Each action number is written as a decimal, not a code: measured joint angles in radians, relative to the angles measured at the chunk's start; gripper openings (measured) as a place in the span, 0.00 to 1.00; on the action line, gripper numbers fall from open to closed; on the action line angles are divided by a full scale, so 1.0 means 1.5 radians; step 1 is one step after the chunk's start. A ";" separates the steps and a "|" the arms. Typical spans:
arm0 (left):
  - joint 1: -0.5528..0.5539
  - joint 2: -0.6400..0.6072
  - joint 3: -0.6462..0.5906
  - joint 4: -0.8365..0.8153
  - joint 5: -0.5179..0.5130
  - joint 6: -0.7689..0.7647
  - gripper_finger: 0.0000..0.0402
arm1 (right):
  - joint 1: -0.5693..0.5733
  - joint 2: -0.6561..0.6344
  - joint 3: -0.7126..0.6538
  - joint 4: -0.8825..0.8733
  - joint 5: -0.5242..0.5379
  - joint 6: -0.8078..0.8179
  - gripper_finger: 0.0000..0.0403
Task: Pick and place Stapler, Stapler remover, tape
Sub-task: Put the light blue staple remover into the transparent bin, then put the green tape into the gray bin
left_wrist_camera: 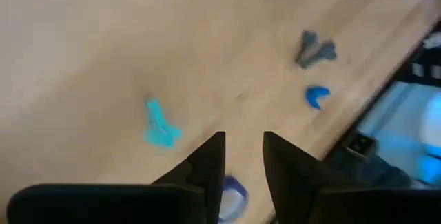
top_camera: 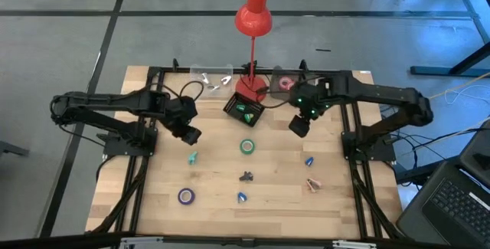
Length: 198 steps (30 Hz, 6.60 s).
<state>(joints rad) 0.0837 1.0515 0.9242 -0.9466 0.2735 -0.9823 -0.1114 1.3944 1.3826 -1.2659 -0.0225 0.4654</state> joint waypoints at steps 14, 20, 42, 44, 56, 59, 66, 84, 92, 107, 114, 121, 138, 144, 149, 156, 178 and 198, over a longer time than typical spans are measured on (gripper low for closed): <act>-0.048 0.002 -0.194 0.131 0.081 -0.141 0.28 | 0.019 -0.025 -0.077 0.067 -0.004 0.051 0.57; -0.056 0.002 -0.233 0.131 0.077 -0.157 0.28 | 0.020 -0.025 -0.077 0.102 -0.014 0.036 0.57; -0.029 0.031 -0.325 0.310 0.071 -0.143 0.28 | 0.020 -0.024 -0.077 0.151 -0.015 0.033 0.57; -0.016 0.031 -0.325 0.310 0.069 -0.128 0.28 | 0.020 -0.024 -0.077 0.154 -0.015 0.033 0.57; 0.043 0.031 -0.325 0.327 0.060 -0.058 0.08 | 0.020 -0.024 -0.077 0.156 -0.015 0.034 0.57; 0.048 0.031 -0.326 0.346 0.062 -0.057 0.08 | 0.020 -0.024 -0.077 0.156 -0.015 0.034 0.57; 0.059 0.026 -0.303 0.391 0.081 -0.052 0.08 | 0.020 -0.024 -0.077 0.156 -0.015 0.034 0.57; 0.485 0.238 0.022 0.313 0.021 0.413 0.08 | 0.019 -0.024 -0.077 0.156 -0.015 0.031 0.57; 0.510 0.473 0.239 0.176 -0.060 0.590 0.08 | 0.019 -0.024 -0.077 0.148 -0.015 0.036 0.57; 0.504 0.586 0.351 0.071 -0.157 0.671 0.32 | 0.019 -0.024 -0.077 0.146 -0.015 0.050 0.57; 0.504 0.580 0.351 0.057 -0.119 0.646 0.54 | 0.020 -0.024 -0.077 0.145 -0.015 0.049 0.57; 0.498 0.468 0.351 0.052 -0.033 0.597 0.56 | 0.020 -0.024 -0.077 0.139 -0.015 0.050 0.57; 0.219 0.033 0.155 0.182 -0.012 0.398 0.55 | 0.057 0.031 -0.076 0.305 -0.023 0.124 0.57; 0.156 -0.027 0.115 0.240 -0.087 0.357 0.55 | 0.072 0.146 -0.076 0.400 -0.022 0.163 0.56; 0.147 -0.039 0.115 0.241 -0.134 0.354 0.55 | 0.071 0.232 -0.076 0.421 -0.010 0.209 0.52; 0.155 -0.031 0.115 0.252 -0.137 0.354 0.55 | 0.079 0.321 -0.076 0.465 -0.016 0.212 0.48; 0.154 -0.029 0.115 0.270 -0.135 0.324 0.55 | 0.081 0.410 -0.077 0.584 0.026 0.177 0.15; 0.150 -0.031 0.115 0.265 -0.134 0.333 0.55 | 0.124 0.104 -0.077 0.196 0.138 0.178 0.08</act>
<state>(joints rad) 0.3092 1.0058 1.0962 -0.5489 0.0723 -0.4831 0.0744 1.5506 1.2667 -0.9719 0.1837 0.7330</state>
